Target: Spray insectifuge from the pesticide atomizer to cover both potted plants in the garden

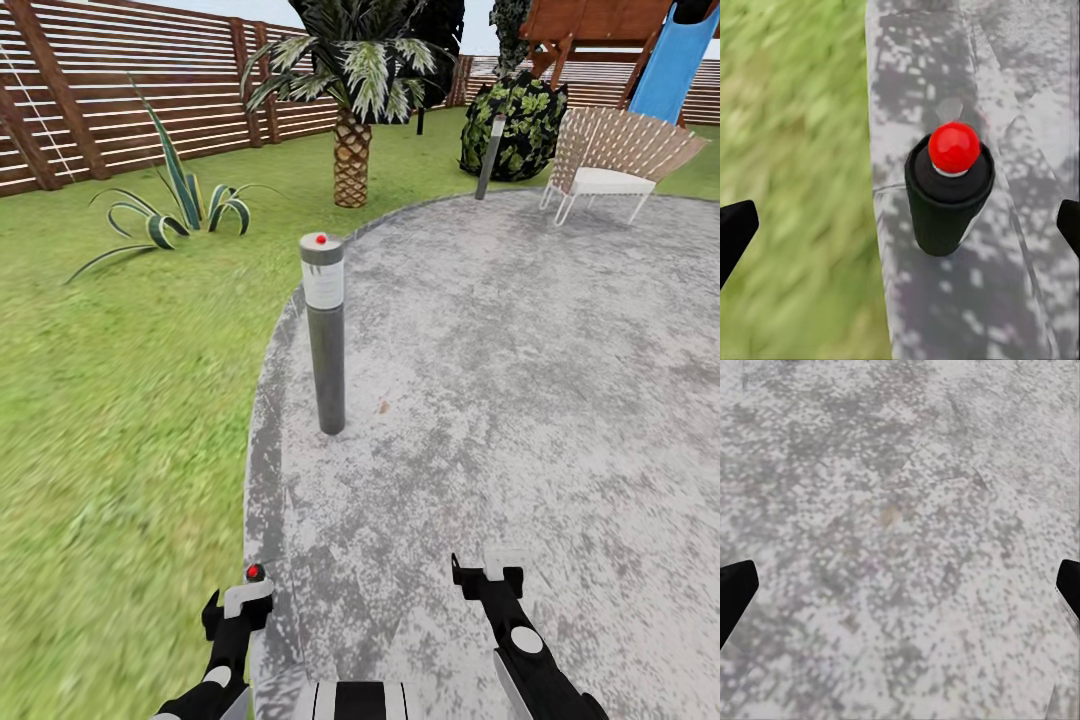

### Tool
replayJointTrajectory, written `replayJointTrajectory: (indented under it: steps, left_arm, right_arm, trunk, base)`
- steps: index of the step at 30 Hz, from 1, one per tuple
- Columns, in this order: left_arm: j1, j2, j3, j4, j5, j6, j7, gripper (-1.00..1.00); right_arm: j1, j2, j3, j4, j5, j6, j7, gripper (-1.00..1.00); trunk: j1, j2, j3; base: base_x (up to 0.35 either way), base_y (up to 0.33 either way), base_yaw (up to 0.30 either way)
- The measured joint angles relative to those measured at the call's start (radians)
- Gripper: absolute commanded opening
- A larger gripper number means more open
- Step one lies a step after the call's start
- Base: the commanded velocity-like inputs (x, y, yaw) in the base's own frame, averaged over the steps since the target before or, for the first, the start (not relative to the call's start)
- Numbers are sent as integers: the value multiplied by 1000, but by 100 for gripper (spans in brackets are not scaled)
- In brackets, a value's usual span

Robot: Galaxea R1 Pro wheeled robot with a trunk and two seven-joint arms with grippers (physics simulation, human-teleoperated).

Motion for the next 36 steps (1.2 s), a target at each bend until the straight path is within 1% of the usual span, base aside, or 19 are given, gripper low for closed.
replayJointTrajectory:
  steps: [5,9,15,17,21,23,27,28,33,36]
  left_arm:
    - [0,-1,1,0,1,-1,0,100]
    - [0,-8,6,0,1,-3,1,100]
    - [0,-6,1,-1,-5,-5,0,100]
    - [0,0,-6,-1,-21,-4,-2,100]
    - [2,7,-9,0,-43,-5,-2,100]
    - [3,19,-8,0,-56,-6,-3,100]
    - [3,40,-9,0,-65,-10,-3,100]
    - [3,41,-9,-1,-65,-10,-3,100]
    - [3,44,-10,-1,-67,-12,-4,100]
    - [3,42,-11,-1,-68,-12,-5,100]
  right_arm:
    - [1,-1,0,1,0,0,0,100]
    - [0,-1,0,1,1,0,0,100]
    - [0,0,0,1,0,0,0,100]
    - [0,0,0,1,0,0,0,100]
    - [0,0,0,2,1,0,0,100]
    - [0,0,1,3,1,0,0,100]
    - [1,0,0,3,1,0,0,100]
    - [1,0,0,3,1,0,0,100]
    - [1,0,0,2,0,0,0,100]
    - [0,0,0,1,0,0,0,100]
  trunk:
    - [0,0,0]
    - [0,0,0]
    - [0,0,0]
    - [0,0,0]
    - [0,0,0]
    - [0,0,0]
    - [0,0,0]
    - [0,0,0]
    - [3,-1,-19]
    - [3,-1,-19]
  base:
    - [71,-44,0]
    - [10,-6,0]
    - [2,-1,0]
    - [0,0,0]
    - [0,0,0]
    - [0,0,0]
    - [0,0,0]
    - [0,0,0]
    - [0,0,0]
    - [0,0,0]
